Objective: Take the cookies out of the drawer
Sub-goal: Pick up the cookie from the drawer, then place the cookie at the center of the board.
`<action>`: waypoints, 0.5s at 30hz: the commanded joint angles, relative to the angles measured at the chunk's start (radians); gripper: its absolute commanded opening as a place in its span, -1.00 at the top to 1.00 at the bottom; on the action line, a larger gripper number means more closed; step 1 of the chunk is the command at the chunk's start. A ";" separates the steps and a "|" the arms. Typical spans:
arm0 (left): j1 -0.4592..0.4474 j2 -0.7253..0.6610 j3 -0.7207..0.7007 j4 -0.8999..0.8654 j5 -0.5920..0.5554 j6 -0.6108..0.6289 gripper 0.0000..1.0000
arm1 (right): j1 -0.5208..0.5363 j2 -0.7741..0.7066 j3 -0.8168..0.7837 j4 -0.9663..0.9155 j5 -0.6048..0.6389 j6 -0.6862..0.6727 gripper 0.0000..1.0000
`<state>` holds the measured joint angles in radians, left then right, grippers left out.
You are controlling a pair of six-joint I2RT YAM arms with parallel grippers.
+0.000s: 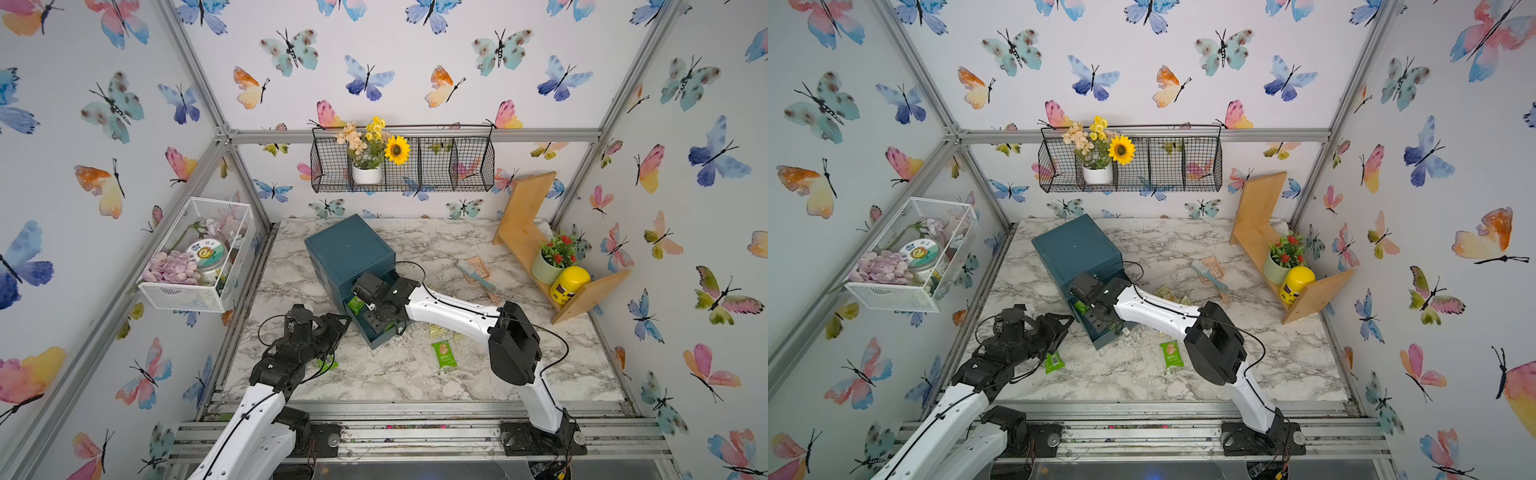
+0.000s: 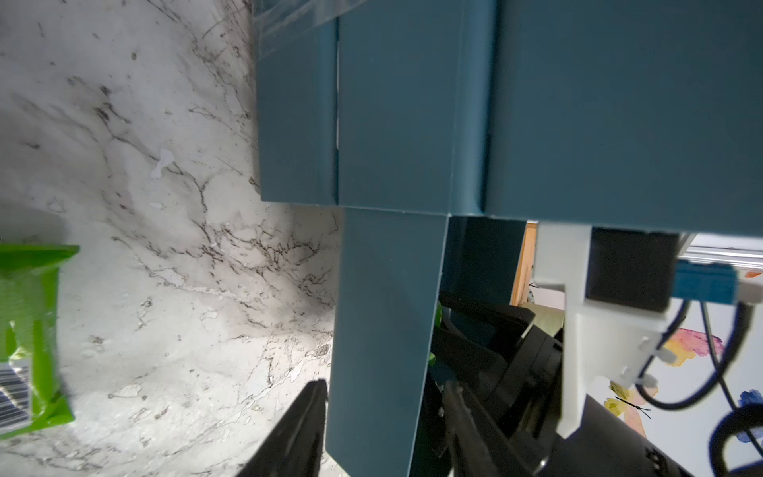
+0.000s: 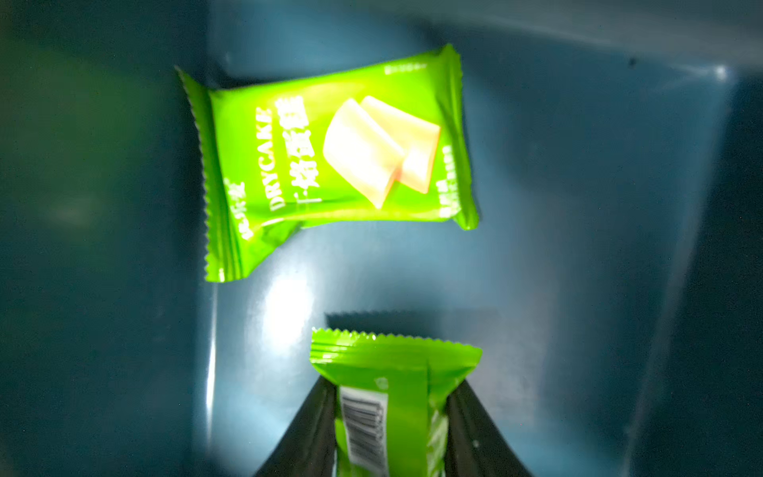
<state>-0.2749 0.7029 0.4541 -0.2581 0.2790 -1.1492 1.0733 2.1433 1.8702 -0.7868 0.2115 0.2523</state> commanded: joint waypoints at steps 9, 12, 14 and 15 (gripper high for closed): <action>0.005 -0.018 0.016 -0.006 -0.013 0.010 -0.02 | 0.005 -0.197 -0.018 0.064 0.023 0.032 0.33; 0.006 -0.020 0.016 -0.006 -0.020 0.011 -0.02 | 0.005 -0.249 -0.025 0.044 0.043 0.055 0.33; 0.006 -0.020 0.018 -0.004 -0.021 0.014 -0.02 | 0.005 -0.295 -0.054 0.030 0.059 0.073 0.34; 0.005 -0.018 0.019 -0.005 -0.022 0.016 -0.02 | 0.005 -0.323 -0.077 0.023 0.068 0.088 0.35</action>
<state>-0.2749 0.6945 0.4541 -0.2588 0.2775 -1.1484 1.0733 1.8824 1.8271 -0.7311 0.2264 0.2958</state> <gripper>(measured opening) 0.507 0.378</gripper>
